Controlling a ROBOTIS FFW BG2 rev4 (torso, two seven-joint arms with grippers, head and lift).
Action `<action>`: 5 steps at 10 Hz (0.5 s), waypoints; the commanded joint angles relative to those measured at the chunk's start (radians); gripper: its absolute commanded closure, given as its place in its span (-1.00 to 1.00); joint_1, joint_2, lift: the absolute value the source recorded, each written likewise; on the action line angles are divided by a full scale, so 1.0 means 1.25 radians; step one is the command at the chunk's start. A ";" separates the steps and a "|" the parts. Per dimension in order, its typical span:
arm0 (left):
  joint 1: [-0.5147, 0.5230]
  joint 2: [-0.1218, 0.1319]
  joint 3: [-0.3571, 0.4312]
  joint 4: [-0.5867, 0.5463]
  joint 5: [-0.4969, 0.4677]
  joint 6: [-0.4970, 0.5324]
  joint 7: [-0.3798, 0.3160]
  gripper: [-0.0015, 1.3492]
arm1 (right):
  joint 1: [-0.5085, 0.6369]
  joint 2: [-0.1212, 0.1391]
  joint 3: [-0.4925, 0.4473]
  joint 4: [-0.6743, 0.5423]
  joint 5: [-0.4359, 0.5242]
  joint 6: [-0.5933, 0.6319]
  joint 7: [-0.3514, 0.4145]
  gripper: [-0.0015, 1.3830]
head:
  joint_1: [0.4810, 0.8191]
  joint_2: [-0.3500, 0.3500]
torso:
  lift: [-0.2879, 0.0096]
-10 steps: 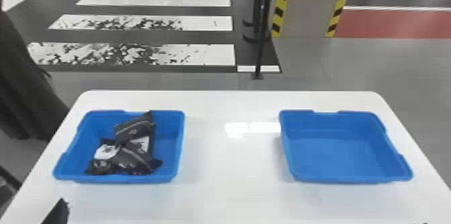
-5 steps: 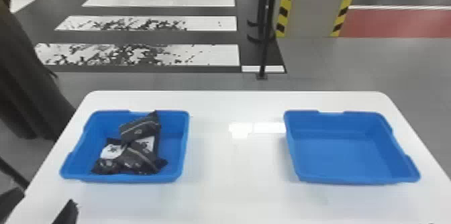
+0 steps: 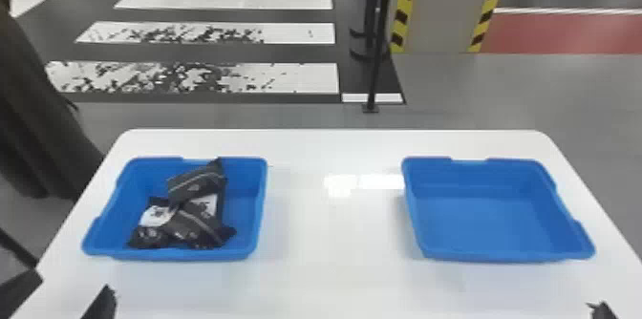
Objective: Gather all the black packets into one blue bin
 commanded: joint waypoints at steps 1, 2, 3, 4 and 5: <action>-0.007 -0.002 -0.002 0.000 0.002 0.008 0.000 -0.68 | -0.018 0.001 0.001 0.004 0.012 0.000 0.001 -0.67 | 0.27 0.01 | 0.20; -0.013 0.001 -0.005 0.000 0.002 0.012 0.000 -0.68 | -0.026 0.001 0.006 0.008 0.014 0.000 0.001 -0.67 | 0.27 0.00 | 0.20; -0.020 0.004 -0.006 0.000 0.002 0.014 0.000 -0.68 | -0.032 0.001 0.008 0.012 0.012 0.000 0.001 -0.67 | 0.27 0.01 | 0.20; -0.024 0.005 -0.005 0.000 0.002 0.016 0.000 -0.68 | -0.038 0.001 0.009 0.016 0.012 0.002 0.001 -0.67 | 0.27 0.00 | 0.20; -0.024 0.006 -0.005 0.000 0.002 0.022 0.000 -0.68 | -0.042 0.001 0.009 0.016 0.007 0.002 0.001 -0.66 | 0.27 0.01 | 0.20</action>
